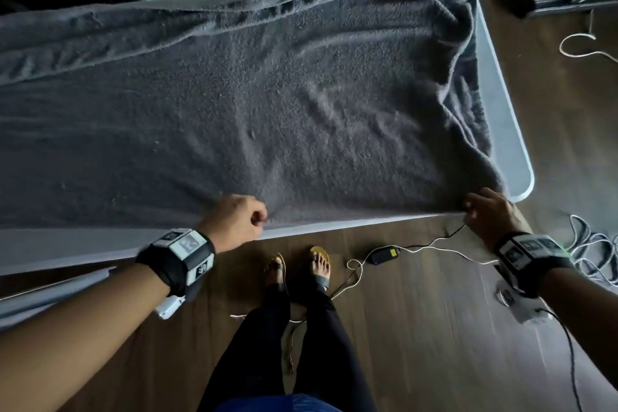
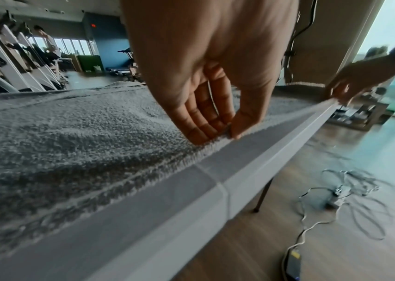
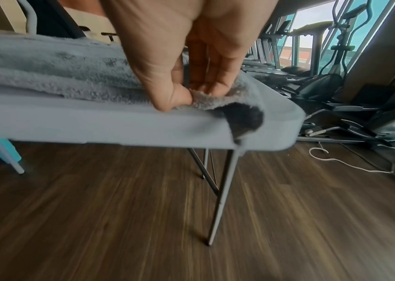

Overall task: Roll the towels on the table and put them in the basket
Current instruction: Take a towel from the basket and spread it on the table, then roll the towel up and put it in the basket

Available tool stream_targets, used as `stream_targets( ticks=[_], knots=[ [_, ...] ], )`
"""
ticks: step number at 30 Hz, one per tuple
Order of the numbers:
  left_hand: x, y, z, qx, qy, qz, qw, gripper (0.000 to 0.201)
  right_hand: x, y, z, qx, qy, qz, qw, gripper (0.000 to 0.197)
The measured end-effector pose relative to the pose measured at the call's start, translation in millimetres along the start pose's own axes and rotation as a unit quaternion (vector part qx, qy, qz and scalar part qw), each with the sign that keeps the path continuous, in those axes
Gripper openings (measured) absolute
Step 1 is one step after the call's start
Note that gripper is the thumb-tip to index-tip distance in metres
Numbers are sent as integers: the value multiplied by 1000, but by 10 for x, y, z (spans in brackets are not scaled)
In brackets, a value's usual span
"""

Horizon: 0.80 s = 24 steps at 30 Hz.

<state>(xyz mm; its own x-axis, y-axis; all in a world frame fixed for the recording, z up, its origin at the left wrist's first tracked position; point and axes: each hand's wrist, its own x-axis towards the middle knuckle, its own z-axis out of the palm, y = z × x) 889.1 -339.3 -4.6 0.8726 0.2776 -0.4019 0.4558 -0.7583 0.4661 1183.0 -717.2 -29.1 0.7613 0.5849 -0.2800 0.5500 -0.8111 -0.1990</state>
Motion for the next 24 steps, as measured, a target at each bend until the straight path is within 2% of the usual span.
stream_targets(
  ticks=[4, 7, 10, 13, 19, 24],
  knots=[
    [-147, 70, 140, -30, -70, 6, 997, 10, -296, 8, 129, -7, -93, 97, 991, 14],
    [-343, -156, 79, -69, -41, -3, 997, 11, -387, -554, 173, 32, -104, 90, 990, 12],
    [-687, -669, -69, -74, 21, -32, 996, 7, -415, -1557, 274, 51, -128, 17, 990, 8],
    [-1121, -1439, -273, -50, 74, -94, 992, 8, -395, -2716, 489, 102, -174, -53, 978, 12],
    [-1978, -3104, -840, 24, 177, -234, 956, 17, -385, -4981, 1014, 108, -195, -200, 954, 16],
    [-2125, -3977, -1148, 42, 221, -275, 935, 31, -245, -5920, 1324, 87, -166, -244, 952, 28]
  ],
)
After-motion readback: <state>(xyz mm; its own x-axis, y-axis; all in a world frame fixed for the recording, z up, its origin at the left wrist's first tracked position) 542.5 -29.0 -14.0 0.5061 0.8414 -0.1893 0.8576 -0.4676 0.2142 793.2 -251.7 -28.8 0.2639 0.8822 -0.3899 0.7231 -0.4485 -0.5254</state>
